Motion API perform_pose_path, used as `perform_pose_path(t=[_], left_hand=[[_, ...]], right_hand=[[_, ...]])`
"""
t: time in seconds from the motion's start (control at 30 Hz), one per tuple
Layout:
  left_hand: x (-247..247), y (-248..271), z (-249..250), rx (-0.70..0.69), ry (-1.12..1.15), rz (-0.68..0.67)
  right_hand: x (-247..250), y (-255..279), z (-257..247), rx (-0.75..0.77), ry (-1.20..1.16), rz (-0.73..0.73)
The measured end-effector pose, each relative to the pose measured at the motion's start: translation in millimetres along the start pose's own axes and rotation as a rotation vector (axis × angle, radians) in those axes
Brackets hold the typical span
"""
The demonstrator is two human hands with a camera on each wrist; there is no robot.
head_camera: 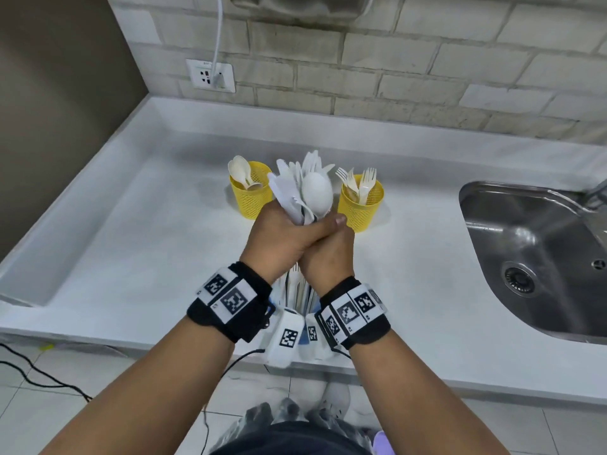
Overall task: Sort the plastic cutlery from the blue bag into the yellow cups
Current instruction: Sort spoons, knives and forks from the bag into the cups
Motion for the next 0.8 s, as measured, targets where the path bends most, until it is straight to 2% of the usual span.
perform_pose_path(t=[0.1, 0.23, 0.3, 0.43, 0.5, 0.53, 0.63, 0.7, 0.8], left_hand=[[0.5, 0.7, -4.9, 0.009, 0.024, 0.103], [8.0, 0.5, -13.7, 0.005, 0.043, 0.140], [10.7, 0.7, -14.4, -0.007, 0.107, 0.134], [15.2, 2.0, -11.6, 0.006, 0.194, 0.007], [16.0, 2.7, -13.2, 0.050, 0.184, -0.066], [15.9, 3.3, -14.2, 0.077, 0.194, -0.086], [11.9, 8.1, -15.6, 0.103, 0.189, -0.100], [9.7, 12.0, -17.2, 0.093, 0.138, -0.059], [14.8, 15.1, -19.9, 0.083, 0.108, 0.057]], right_hand=[[-3.8, 4.9, 0.5, 0.035, 0.076, -0.003], [-2.2, 12.1, 6.5, 0.099, 0.053, -0.049], [-5.8, 12.0, 13.5, 0.069, -0.004, -0.094], [-12.0, 16.9, 22.9, -0.148, -0.244, -0.333], [-14.4, 23.3, 21.9, -0.191, -0.255, -0.437], [-15.5, 24.6, 20.9, -0.190, -0.232, -0.444], [-13.7, 23.3, 9.9, -0.137, -0.112, -0.279], [-14.6, 24.2, 2.8, -0.067, -0.051, -0.168], [-22.3, 35.1, 4.8, -0.115, 0.065, -0.133]])
Point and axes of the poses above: each hand's wrist, its own y-axis away from the middle knuckle, its own x-axis out of the back of the hand, z = x × y, the point moved 4 cm from there along -y, towards the middle knuckle, and after that the axes turned 8 degrees about y, right-handed, at the moved point
